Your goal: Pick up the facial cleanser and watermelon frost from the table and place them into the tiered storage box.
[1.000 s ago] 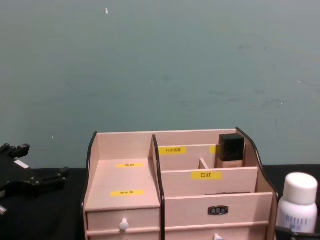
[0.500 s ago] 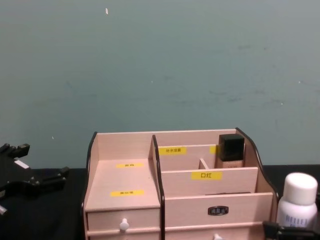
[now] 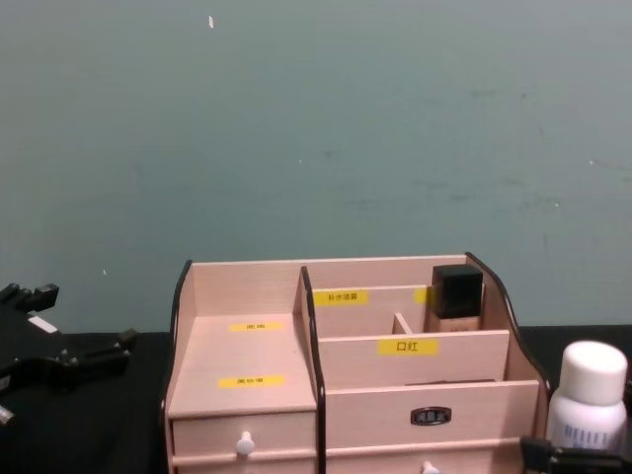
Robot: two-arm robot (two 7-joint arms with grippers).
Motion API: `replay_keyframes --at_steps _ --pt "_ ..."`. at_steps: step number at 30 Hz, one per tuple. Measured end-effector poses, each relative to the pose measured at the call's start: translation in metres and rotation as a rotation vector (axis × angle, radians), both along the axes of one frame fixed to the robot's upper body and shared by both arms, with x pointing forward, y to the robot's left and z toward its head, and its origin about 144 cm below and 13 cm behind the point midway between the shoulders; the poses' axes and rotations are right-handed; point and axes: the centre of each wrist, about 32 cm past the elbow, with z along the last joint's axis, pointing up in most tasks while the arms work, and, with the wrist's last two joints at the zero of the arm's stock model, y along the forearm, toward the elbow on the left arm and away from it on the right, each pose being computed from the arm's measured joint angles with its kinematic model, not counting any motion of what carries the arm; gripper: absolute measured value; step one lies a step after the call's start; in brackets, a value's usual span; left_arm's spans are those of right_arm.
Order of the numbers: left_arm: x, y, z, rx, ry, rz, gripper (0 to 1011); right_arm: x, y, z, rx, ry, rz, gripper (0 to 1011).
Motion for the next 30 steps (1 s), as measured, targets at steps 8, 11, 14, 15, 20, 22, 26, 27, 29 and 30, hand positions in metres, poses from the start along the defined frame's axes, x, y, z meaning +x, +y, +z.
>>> replay_keyframes --at_steps 8,11,14,15,20,22,26,27,29,30 --pt "0.0000 0.0000 0.0000 0.000 0.000 0.000 1010 -0.0002 -0.0002 0.0002 0.001 0.001 -0.001 881" --pt "0.0000 0.0000 0.0000 0.000 0.000 0.000 1010 -0.0003 -0.0003 0.0002 0.001 0.001 -0.001 775" --pt "0.0000 0.0000 0.0000 0.000 0.000 0.000 1010 -0.0003 -0.0003 0.0003 0.001 0.001 -0.001 706" --pt "0.0000 0.0000 0.0000 0.000 0.000 0.000 1010 -0.0004 -0.0003 0.0003 0.001 0.001 -0.001 660" --pt "0.0000 0.0000 0.0000 0.000 0.000 0.000 1010 -0.0005 -0.0004 0.0003 0.002 0.001 -0.001 593" --pt "0.0000 0.0000 0.0000 0.000 0.000 0.000 1010 -0.0005 -0.0003 0.0003 0.002 0.002 -0.001 593" --pt "0.0000 0.0000 0.0000 0.000 0.000 0.000 1010 -0.0006 -0.0003 0.0003 0.002 0.002 -0.001 593" --pt "0.0000 0.0000 0.0000 0.000 0.000 0.000 1010 -0.0006 -0.0003 0.0003 0.002 0.002 -0.001 594" --pt "0.0000 0.0000 0.0000 0.000 0.000 0.000 1009 -0.0006 -0.0005 0.0003 0.003 0.002 -0.001 593" --pt "0.0000 0.0000 0.0000 0.000 0.000 0.000 1009 -0.0006 -0.0008 0.0003 0.005 0.002 -0.001 594"
